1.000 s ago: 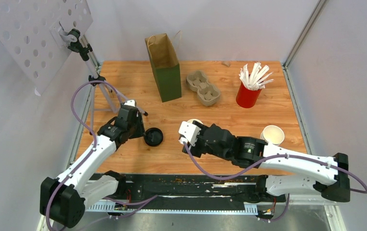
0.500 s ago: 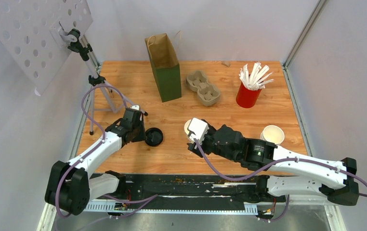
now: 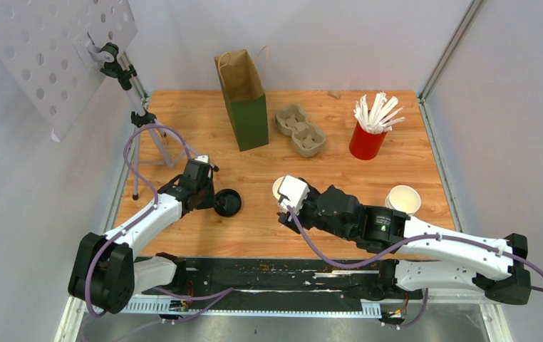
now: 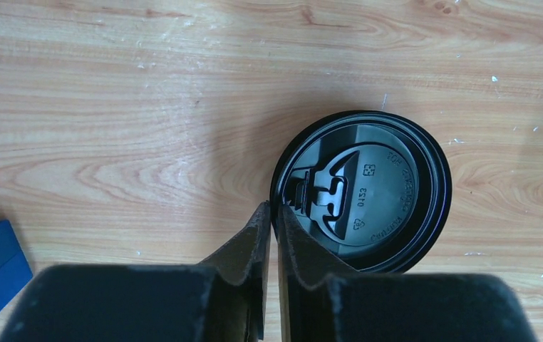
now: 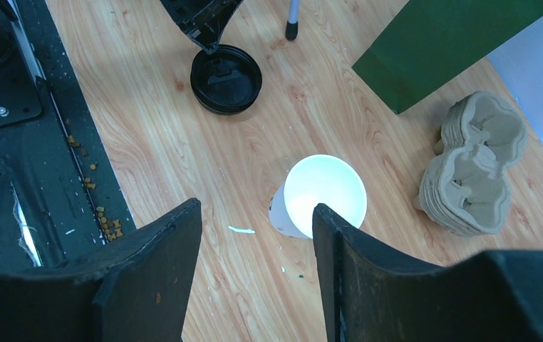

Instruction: Pack the takeout coffee

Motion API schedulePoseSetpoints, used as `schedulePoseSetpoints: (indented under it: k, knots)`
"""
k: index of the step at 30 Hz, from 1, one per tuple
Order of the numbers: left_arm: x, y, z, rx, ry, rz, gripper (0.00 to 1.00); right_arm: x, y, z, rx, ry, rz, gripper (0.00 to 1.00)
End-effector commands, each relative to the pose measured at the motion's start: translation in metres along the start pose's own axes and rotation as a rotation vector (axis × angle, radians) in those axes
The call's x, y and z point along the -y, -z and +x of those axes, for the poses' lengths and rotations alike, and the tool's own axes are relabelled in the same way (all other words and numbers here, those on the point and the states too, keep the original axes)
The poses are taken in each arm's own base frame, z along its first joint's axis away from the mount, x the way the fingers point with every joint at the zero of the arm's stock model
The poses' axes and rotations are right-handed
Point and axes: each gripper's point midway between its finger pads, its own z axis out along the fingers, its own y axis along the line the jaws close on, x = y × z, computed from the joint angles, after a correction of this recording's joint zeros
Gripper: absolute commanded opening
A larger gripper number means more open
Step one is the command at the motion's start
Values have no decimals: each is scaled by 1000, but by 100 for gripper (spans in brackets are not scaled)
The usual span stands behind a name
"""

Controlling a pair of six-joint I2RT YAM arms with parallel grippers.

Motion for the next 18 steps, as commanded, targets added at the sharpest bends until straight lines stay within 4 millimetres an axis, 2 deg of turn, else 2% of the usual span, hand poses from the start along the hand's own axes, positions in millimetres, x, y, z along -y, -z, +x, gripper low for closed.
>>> schedulePoseSetpoints:
  k: [1,6,13,18]
  knots:
    - [7,3,-14,47,-10,38,12,1,2,-8,44,-27,9,58]
    - [14,8,-17,45,-16,70,0,0,2,-8,44,-29,9,58]
    - [18,19,-22,53,-15,88,0,-3,0,-8,51,-47,-6,58]
    - [31,33,-30,73,-4,162,0,-5,-2,-6,53,-59,-8,58]
